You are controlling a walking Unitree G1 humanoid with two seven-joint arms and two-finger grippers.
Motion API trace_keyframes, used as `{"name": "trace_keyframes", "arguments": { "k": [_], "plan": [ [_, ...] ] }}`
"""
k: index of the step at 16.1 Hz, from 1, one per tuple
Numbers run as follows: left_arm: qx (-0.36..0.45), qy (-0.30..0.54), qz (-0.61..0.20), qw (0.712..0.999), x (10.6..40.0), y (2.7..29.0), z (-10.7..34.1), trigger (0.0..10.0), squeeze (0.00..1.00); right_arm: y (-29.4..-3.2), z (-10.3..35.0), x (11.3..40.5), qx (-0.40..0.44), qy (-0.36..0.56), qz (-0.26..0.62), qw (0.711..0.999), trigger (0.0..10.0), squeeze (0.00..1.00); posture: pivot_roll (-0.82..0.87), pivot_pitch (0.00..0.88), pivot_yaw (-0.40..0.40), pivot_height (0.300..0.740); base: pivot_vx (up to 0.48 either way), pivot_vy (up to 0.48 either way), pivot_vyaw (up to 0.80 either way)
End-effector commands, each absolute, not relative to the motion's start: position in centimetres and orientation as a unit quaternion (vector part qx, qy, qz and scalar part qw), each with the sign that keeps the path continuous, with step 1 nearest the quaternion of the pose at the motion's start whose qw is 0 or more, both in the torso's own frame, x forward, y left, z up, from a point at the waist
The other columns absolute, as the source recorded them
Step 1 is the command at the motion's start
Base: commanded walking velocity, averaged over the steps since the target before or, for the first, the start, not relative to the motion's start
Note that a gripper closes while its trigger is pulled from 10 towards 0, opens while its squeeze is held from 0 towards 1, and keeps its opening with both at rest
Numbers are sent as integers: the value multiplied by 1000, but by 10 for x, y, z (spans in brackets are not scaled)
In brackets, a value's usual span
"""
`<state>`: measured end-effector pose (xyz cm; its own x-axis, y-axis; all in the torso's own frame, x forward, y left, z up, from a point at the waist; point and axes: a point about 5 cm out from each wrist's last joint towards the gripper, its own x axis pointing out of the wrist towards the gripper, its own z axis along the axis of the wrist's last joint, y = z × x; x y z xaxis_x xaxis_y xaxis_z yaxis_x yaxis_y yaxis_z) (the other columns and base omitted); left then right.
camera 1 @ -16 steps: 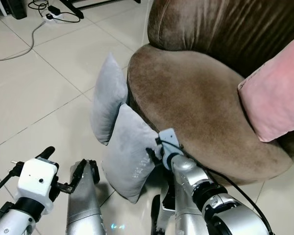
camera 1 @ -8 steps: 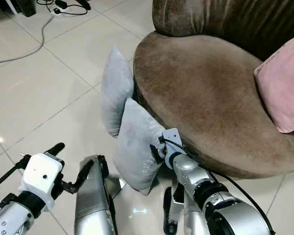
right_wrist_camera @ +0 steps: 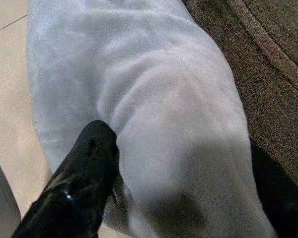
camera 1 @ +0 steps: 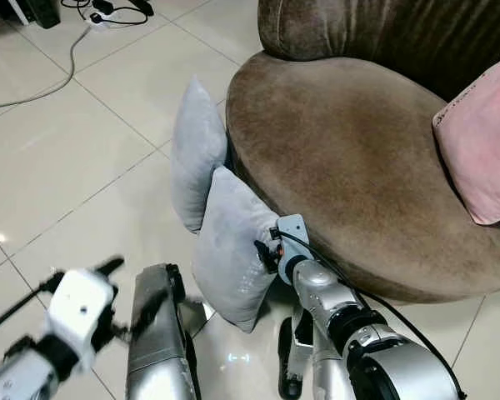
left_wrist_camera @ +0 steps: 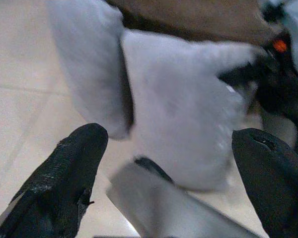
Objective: Move the pillow to the sofa from floor
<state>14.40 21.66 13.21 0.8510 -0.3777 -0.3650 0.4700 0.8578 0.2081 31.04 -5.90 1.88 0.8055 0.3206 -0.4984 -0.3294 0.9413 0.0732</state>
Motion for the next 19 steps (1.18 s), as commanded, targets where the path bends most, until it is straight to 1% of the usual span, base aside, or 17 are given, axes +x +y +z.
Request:
{"name": "trace_keyframes", "arguments": {
  "k": [1,2,3,6,10,15,16,19],
  "plan": [
    [134,181,-223,948,139,221,127,10000,929,-58,14,307,-7,272,176,946,0,0,214,232,-28,497,0,0,0],
    [106,206,-233,944,132,224,126,10000,933,-57,16,308,-9,271,180,945,0,0,214,231,-30,497,0,0,0],
    [97,217,-238,942,130,226,126,10000,933,-57,16,308,-8,270,182,946,0,0,214,231,-29,497,0,0,0],
    [100,239,-244,935,124,234,125,10000,922,-55,17,309,-6,268,185,945,0,0,218,231,-30,497,0,0,0],
    [100,246,-246,932,121,239,127,10000,933,-54,18,309,-7,266,189,945,0,0,218,225,-30,497,0,0,0],
    [98,244,-250,932,121,238,129,10000,937,-54,19,310,-10,265,193,945,0,0,219,218,-35,497,0,0,0],
    [97,243,-250,932,121,237,129,10000,933,-54,19,310,-13,266,197,944,0,0,219,211,-45,497,0,0,0],
    [94,243,-248,933,120,236,126,10000,933,-52,20,310,-15,264,204,943,0,0,220,195,-44,497,0,0,0]
  ]
}}
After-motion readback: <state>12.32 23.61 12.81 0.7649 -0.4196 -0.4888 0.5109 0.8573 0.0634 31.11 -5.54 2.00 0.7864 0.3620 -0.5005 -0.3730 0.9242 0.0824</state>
